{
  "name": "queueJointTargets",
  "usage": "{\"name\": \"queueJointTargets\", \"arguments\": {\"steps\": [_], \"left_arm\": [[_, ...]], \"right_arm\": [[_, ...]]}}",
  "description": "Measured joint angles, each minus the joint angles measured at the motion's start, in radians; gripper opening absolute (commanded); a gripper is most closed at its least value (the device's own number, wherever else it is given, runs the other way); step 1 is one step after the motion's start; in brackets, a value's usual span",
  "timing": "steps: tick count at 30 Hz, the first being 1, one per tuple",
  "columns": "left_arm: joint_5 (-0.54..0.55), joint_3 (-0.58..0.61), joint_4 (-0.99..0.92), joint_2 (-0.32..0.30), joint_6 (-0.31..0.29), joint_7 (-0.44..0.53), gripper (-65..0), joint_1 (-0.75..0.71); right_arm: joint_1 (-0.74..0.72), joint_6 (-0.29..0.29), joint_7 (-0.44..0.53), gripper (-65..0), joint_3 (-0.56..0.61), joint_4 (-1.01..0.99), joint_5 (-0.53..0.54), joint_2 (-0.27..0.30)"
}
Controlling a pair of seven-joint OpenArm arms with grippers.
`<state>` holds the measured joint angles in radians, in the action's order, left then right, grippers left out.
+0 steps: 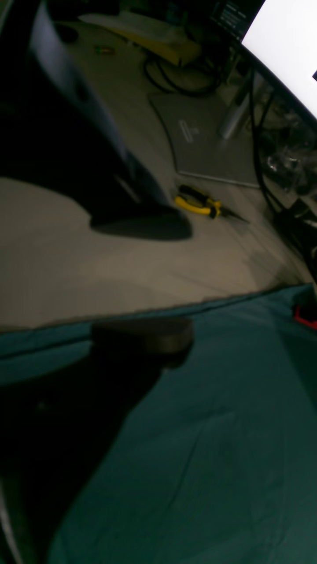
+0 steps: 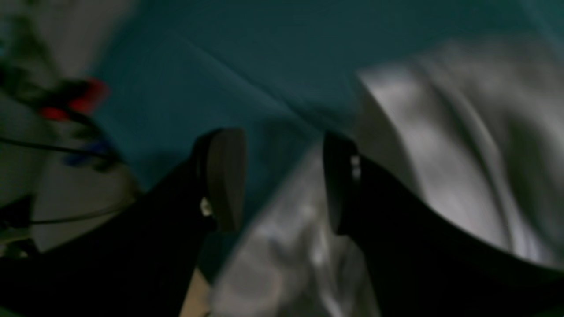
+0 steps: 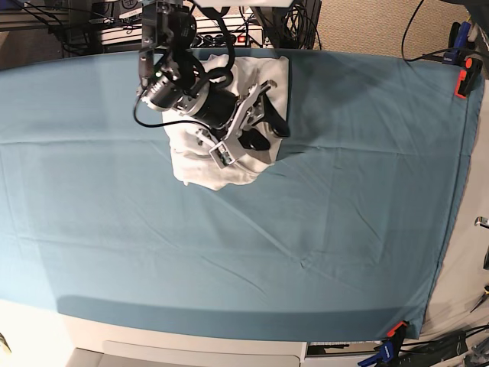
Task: Fold the T-shirt properly
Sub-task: 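Release the shirt and raise the right gripper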
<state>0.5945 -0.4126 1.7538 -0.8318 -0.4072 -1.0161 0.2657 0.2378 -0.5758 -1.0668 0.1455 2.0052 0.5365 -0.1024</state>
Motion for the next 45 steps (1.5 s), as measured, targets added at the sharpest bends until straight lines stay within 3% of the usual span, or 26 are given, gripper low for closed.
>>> {"name": "queueJointTargets", "arguments": {"steps": [6,8,11,14,17,21,23,26,30,32,34,40,45], "left_arm": [[0.000,0.000,0.000,0.000,0.000,0.000,-37.0,0.000],[0.015,0.000,0.000,0.000,0.000,-0.007,-44.1,0.000],[0.132,0.000,0.000,0.000,-0.012,-0.031,-58.9,-0.003],[0.257,0.000,0.000,0.001,-0.063,-0.061,-65.0,-0.018],[0.348,0.000,0.000,0.016,-0.095,-0.085,-65.0,-0.048],[0.435,0.000,0.000,0.074,-0.095,-0.113,-65.0,-0.120],[0.507,0.000,-0.001,0.117,-0.133,-0.151,-65.0,-0.172],[0.647,0.014,-0.002,0.178,-0.191,-0.219,-65.0,-0.244],[0.759,0.088,-0.002,0.217,-0.219,-0.268,-65.0,-0.307],[0.808,0.150,-0.003,0.232,-0.219,-0.298,-65.0,-0.332],[0.862,0.212,-0.003,0.246,-0.264,-0.343,-65.0,-0.338],[0.857,0.366,0.031,0.317,-0.286,-0.395,-65.0,-0.335],[0.861,0.457,0.050,0.380,-0.286,-0.393,-65.0,-0.334]], "right_arm": [[0.001,-0.098,-0.036,-36.2,0.000,0.099,0.098,0.000],[0.001,-0.104,-0.042,-36.2,0.000,0.148,0.087,0.000],[0.000,-0.105,-0.037,-36.3,0.000,0.230,-0.013,0.000],[0.003,-0.096,-0.004,-39.7,0.000,0.282,-0.171,0.000],[0.004,0.005,0.031,-48.5,-0.001,0.293,-0.303,0.000],[0.004,0.140,0.046,-64.7,-0.075,0.293,-0.352,0.000],[0.003,0.175,0.047,-65.0,-0.138,0.293,-0.353,0.000],[0.006,0.187,0.047,-65.0,-0.241,0.293,-0.262,0.000],[0.006,0.186,0.042,-65.0,-0.387,0.293,-0.140,-0.001],[0.006,0.158,0.030,-65.0,-0.461,0.293,-0.083,-0.001],[0.006,0.122,0.016,-65.0,-0.528,0.293,-0.021,-0.001],[0.006,0.029,-0.026,-65.0,-0.708,0.293,0.127,0.000],[0.006,0.010,-0.049,-65.0,-0.748,0.245,0.171,0.008]]}}
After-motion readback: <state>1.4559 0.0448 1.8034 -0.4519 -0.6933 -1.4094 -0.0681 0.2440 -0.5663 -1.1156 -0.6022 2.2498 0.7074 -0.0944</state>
